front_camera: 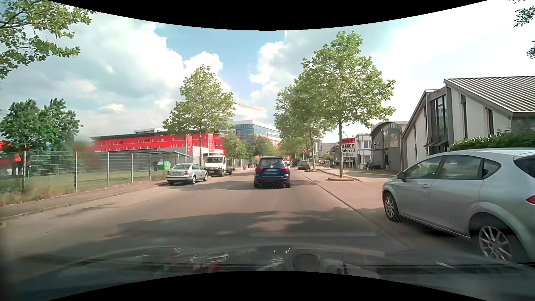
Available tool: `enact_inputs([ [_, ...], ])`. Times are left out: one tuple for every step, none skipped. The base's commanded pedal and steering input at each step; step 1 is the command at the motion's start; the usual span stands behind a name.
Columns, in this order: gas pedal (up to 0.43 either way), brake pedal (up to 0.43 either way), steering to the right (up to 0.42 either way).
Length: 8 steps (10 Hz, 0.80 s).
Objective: Follow the waypoints while adhering to traffic rules and regulations
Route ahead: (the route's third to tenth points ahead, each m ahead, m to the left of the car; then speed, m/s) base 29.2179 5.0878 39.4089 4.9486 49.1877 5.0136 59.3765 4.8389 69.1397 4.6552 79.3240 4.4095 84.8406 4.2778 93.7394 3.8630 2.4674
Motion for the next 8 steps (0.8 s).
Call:
enact_inputs([
  [0.311,0.000,-0.004],
  [0.311,0.000,-0.004],
  [0.311,0.000,-0.005],
  [0.311,0.000,-0.005],
  [0.311,0.000,-0.004],
  [0.311,0.000,-0.004],
  [0.311,0.000,-0.004],
  [0.311,0.000,-0.005],
])
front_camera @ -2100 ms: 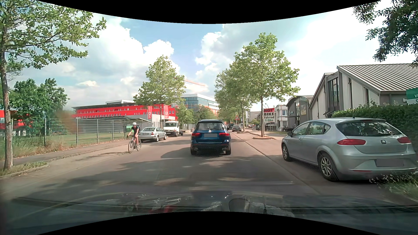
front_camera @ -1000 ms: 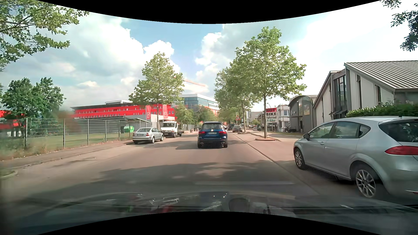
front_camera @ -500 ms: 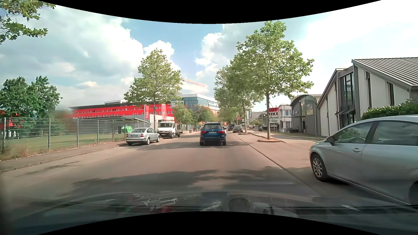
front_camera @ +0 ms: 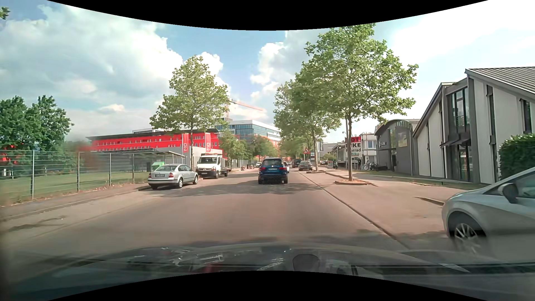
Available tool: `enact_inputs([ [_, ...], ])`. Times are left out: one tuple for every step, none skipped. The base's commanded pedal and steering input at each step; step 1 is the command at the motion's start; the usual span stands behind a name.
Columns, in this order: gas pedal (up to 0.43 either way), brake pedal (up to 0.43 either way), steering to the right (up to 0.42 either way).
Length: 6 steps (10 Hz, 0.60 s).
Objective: Follow the waypoints while adhering to traffic rules and regulations
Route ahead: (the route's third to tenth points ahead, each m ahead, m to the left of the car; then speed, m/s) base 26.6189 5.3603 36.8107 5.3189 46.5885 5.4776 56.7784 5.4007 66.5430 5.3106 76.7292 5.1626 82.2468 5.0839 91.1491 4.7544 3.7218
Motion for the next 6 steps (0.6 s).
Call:
enact_inputs([
  [0.311,0.000,-0.004],
  [0.311,0.000,-0.004],
  [0.311,0.000,-0.004],
  [0.311,0.000,-0.004],
  [0.311,0.000,-0.005],
  [0.311,0.000,-0.004],
])
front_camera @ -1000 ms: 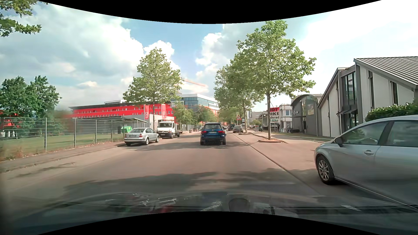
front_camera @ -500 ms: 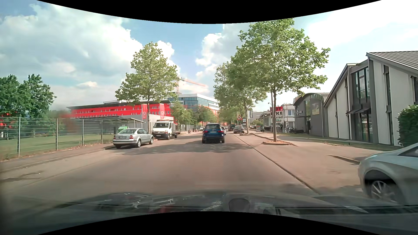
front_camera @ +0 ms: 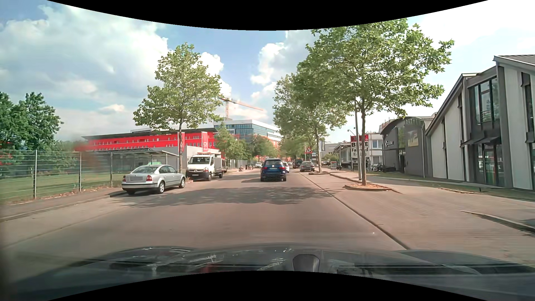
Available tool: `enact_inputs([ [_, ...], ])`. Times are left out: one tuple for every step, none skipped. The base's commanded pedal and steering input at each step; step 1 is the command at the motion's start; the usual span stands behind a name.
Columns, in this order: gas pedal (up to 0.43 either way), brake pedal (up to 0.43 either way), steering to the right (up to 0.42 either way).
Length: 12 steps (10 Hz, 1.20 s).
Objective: Follow the waypoints while adhering to traffic rules and regulations
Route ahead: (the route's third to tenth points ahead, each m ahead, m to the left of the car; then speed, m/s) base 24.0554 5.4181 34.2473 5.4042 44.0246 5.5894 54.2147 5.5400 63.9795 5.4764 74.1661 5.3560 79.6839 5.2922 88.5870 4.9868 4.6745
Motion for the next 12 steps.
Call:
enact_inputs([
  [0.311,0.000,-0.005],
  [0.311,0.000,-0.004],
  [0.311,0.000,-0.004],
  [0.311,0.000,-0.004],
  [0.311,0.000,-0.004],
  [0.311,0.000,-0.004],
  [0.311,0.000,-0.004],
  [0.311,0.000,-0.004],
  [0.311,0.000,-0.004],
  [0.311,0.000,-0.004],
  [0.319,0.000,-0.005],
  [0.319,0.000,-0.004],
])
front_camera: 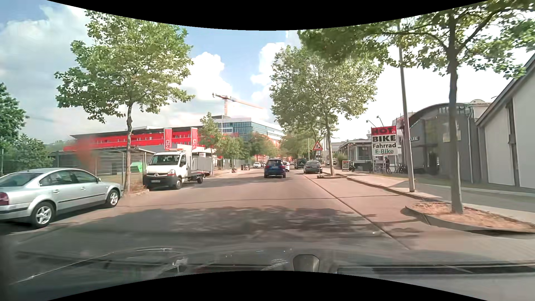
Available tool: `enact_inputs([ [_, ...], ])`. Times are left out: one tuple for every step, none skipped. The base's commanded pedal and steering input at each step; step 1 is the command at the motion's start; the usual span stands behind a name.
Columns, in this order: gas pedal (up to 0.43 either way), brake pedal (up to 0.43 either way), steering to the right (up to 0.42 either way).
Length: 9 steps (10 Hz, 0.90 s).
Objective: Follow the waypoints while adhering to traffic rules and regulations
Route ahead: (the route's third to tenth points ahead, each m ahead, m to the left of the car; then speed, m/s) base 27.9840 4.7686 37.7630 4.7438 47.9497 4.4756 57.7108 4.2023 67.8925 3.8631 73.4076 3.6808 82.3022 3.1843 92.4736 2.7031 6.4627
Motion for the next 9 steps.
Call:
enact_inputs([
  [0.319,0.000,-0.004],
  [0.319,0.000,-0.004],
  [0.319,0.000,-0.004],
  [0.319,0.000,-0.004],
  [0.319,0.000,-0.004],
  [0.319,0.000,-0.004],
  [0.319,0.000,-0.005],
  [0.319,0.000,-0.004],
  [0.319,0.000,-0.004],
])
